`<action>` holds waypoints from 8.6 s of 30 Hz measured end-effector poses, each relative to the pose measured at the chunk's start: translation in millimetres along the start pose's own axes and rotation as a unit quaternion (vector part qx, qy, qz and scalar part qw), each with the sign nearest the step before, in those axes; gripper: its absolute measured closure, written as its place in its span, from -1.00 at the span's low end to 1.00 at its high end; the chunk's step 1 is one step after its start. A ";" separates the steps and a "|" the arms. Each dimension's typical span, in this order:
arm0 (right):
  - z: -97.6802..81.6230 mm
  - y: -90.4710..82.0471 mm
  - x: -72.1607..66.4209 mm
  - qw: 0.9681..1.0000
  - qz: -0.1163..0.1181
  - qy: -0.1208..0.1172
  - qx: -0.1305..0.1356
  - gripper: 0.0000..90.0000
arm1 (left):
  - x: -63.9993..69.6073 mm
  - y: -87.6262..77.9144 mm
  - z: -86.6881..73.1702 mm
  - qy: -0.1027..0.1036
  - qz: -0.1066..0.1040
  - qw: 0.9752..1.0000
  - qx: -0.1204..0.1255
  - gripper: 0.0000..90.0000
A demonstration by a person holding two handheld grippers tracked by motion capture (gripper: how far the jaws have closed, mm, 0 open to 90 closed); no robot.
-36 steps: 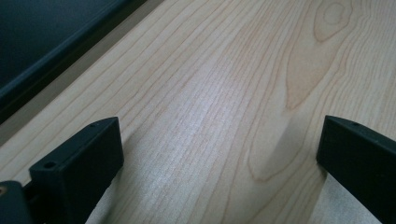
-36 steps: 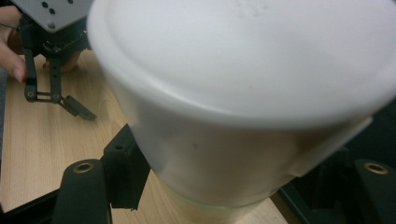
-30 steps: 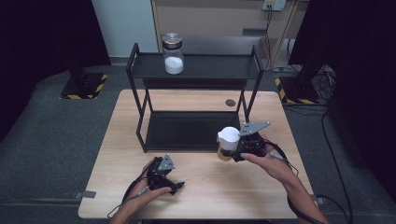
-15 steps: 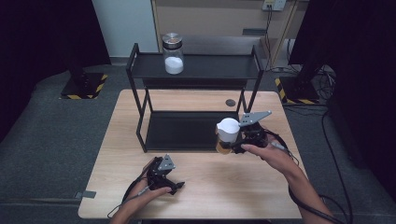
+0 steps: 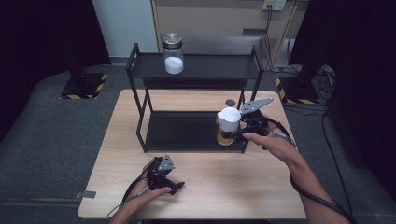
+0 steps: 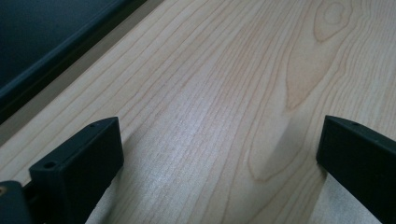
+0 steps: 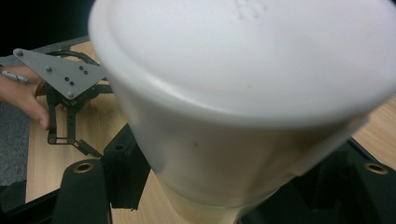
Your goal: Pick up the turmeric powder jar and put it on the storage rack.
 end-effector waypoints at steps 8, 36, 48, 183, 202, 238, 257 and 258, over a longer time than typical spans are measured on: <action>14.1 -3.4 6.5 1.000 0.003 -0.002 0.002 -0.29 | -0.6 0.1 0.2 0.002 -0.001 1.000 0.000 -1.00; 58.9 -26.5 13.4 1.000 0.010 -0.017 0.010 -0.29 | -0.6 0.3 0.1 0.002 -0.001 1.000 0.001 -1.00; 85.4 -40.6 15.0 1.000 0.010 -0.028 0.005 -0.29 | -0.9 0.4 0.1 0.002 -0.002 1.000 0.001 -1.00; 185.0 -77.1 32.5 0.998 -0.063 -0.025 0.003 -0.81 | -0.3 0.7 0.3 0.001 -0.001 1.000 0.001 -1.00; 123.6 -57.7 -16.2 0.998 -0.035 -0.046 0.024 -0.81 | -0.2 0.7 0.3 0.001 -0.001 1.000 0.001 -1.00; 17.4 36.8 -61.2 0.998 -0.041 -0.022 -0.033 -0.82 | -0.3 0.6 0.4 0.001 -0.001 1.000 0.001 -1.00; -57.7 83.4 -81.8 0.997 -0.046 0.001 -0.056 -0.81 | -0.5 0.8 0.5 0.001 -0.002 1.000 0.001 -1.00; -59.9 83.6 -81.5 0.997 -0.045 0.003 -0.055 -0.81 | -0.5 0.8 0.5 0.001 -0.002 1.000 0.001 -1.00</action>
Point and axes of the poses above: each handheld gripper's, and its own axes: y roughly forward along the jaws, z roughly out of its top, x roughly to its right, the point moved 5 cm from there along y, roughly forward along the jaws, and after that the axes turned 5 degrees about -x, right-handed, at the moved point
